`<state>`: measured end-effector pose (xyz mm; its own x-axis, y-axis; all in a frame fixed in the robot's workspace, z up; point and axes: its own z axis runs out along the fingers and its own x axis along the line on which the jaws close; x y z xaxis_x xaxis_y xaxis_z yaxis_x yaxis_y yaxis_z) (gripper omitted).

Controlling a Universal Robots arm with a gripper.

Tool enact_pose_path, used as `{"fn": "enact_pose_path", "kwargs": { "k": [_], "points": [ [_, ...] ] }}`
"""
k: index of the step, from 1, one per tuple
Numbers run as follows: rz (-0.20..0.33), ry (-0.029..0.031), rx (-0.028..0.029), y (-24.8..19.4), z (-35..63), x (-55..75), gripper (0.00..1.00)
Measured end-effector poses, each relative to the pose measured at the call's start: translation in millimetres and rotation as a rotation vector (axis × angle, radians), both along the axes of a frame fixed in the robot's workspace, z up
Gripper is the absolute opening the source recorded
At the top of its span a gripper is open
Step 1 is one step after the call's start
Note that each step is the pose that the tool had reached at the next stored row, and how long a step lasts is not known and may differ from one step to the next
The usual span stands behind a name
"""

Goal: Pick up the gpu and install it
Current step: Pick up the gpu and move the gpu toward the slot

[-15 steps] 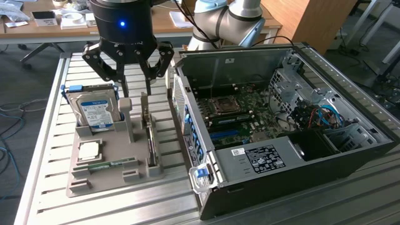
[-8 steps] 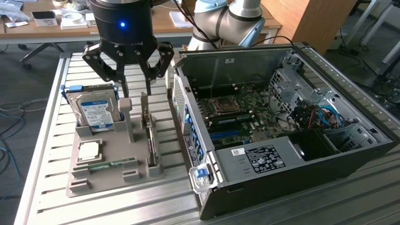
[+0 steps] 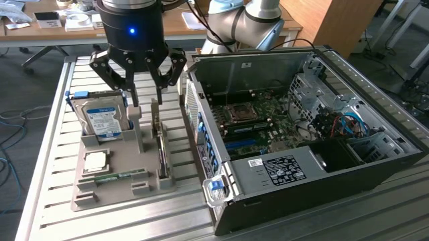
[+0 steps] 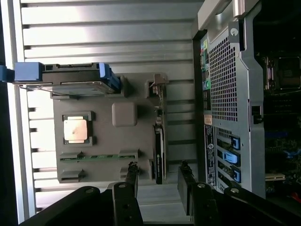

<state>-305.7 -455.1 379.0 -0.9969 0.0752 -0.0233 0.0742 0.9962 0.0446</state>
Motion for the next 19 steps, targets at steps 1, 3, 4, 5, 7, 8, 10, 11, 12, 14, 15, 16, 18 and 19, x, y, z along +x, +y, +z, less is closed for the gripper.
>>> {"fn": "enact_pose_path", "kwargs": {
  "k": [1,3,4,5,7,8,10,11,12,14,15,16,18,19],
  "points": [
    [0.0,-0.0001,0.0001,0.0,-1.0,0.0,0.47],
    [0.0,-0.0001,0.0,0.0,-3.2,0.0,0.47],
    [0.0,0.0,0.0,0.0,-4.2,0.0,0.47],
    [0.0,0.0,0.0,0.0,-5.3,0.0,0.47],
    [0.0,0.0,0.0,0.0,-7.2,0.0,0.47],
    [0.0,0.0,-0.0001,0.0,-7.7,0.0,0.47],
    [0.0,0.0001,-0.0001,0.0,-7.8,0.0,0.47],
    [0.0,0.0001,-0.0001,0.0,-7.8,0.0,0.47],
    [0.0,0.0,0.0,0.0,-7.9,0.0,0.47],
    [0.0,0.0,0.0,0.0,-7.9,0.0,0.47],
    [0.0,0.0,0.0,0.0,-7.9,0.0,0.47],
    [0.0,0.0,0.0,0.0,-8.0,0.0,0.47],
    [0.0,-0.0003,0.0002,0.0,-8.9,0.0,0.47],
    [0.0,-0.0001,0.0001,0.0,-9.4,0.0,0.47]
  ]
}}
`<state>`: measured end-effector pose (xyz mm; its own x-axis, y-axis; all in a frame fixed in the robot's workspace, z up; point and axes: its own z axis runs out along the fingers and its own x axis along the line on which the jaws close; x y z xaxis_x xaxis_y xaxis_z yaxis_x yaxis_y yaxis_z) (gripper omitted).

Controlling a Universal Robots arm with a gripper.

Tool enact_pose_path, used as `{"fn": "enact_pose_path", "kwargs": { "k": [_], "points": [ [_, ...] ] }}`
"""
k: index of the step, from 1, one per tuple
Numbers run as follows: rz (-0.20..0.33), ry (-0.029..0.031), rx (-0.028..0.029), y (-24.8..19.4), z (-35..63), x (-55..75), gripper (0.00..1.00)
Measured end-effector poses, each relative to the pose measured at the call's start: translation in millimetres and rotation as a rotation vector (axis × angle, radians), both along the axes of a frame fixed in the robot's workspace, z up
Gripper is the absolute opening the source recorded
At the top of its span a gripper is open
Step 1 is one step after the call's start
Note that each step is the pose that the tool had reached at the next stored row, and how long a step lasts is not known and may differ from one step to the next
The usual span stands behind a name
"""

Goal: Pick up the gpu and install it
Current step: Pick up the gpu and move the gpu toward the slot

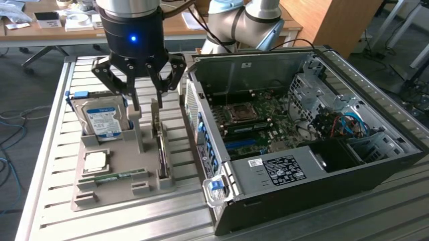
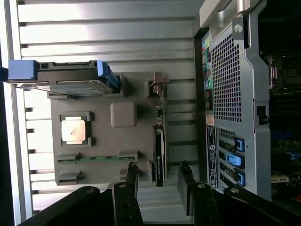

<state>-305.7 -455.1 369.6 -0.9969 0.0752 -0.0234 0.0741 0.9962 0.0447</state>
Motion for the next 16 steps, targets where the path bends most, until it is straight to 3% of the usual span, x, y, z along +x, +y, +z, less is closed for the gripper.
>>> {"fn": "enact_pose_path", "kwargs": {
  "k": [16],
  "points": [
    [0.0,-0.0002,0.0001,0.0,-3.4,0.0,0.47]
  ]
}}
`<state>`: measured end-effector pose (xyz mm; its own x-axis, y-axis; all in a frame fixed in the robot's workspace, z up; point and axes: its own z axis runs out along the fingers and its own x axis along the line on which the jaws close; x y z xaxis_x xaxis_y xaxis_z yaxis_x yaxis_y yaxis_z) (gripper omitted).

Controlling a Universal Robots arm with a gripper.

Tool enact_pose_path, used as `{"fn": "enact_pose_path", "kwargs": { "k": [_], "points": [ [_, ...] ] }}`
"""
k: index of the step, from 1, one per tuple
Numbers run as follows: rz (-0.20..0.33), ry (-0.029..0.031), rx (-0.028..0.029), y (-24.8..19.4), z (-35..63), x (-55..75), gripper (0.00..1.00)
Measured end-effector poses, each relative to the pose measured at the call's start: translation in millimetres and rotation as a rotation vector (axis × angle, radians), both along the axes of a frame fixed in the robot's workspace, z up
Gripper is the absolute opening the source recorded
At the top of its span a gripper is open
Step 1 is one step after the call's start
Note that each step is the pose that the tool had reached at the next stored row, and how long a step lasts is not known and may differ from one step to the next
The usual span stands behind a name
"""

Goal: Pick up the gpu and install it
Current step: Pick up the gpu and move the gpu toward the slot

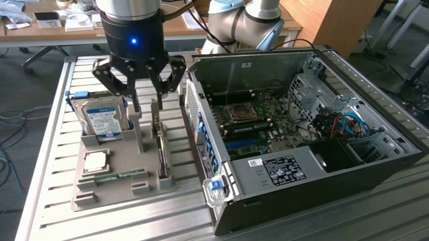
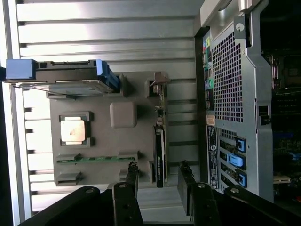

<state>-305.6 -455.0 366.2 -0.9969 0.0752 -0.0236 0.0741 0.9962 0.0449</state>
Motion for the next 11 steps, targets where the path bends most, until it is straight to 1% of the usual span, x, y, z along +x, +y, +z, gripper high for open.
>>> {"fn": "enact_pose_path", "kwargs": {
  "k": [11],
  "points": [
    [0.0,0.0002,-0.0002,0.0,-6.4,0.0,0.47]
  ]
}}
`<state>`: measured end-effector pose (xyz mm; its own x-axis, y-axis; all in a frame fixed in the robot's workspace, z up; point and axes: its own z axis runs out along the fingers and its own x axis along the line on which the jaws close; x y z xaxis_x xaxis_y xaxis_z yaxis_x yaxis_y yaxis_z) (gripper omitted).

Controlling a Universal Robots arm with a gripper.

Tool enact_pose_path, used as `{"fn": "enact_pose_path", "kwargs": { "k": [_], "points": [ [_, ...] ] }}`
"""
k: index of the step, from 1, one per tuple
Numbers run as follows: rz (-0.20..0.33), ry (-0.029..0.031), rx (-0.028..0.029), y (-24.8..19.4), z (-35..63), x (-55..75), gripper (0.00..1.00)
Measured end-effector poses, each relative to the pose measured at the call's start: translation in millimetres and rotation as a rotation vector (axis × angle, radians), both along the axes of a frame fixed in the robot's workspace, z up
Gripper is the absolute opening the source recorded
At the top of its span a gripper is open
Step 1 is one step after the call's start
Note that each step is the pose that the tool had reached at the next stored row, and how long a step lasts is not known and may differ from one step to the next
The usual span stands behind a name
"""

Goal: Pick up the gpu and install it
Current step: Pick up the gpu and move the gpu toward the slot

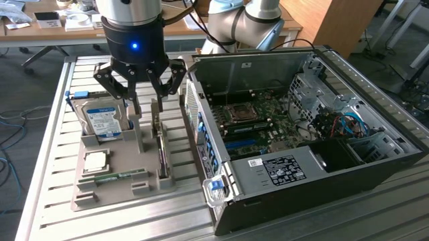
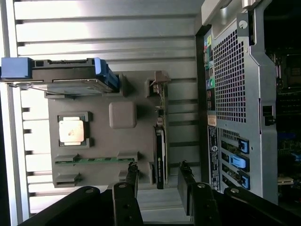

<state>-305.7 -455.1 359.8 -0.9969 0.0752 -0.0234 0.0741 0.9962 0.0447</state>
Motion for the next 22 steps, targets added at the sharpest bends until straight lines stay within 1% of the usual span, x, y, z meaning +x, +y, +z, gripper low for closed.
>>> {"fn": "enact_pose_path", "kwargs": {
  "k": [6,13,22],
  "points": [
    [0.0,0.0001,-0.0001,0.0,-3.0,0.0,0.47],
    [0.0,0.0,-0.0001,0.0,-3.4,0.0,0.47],
    [0.0,0.0001,0.0,0.0,-6.3,0.0,0.47]
  ]
}}
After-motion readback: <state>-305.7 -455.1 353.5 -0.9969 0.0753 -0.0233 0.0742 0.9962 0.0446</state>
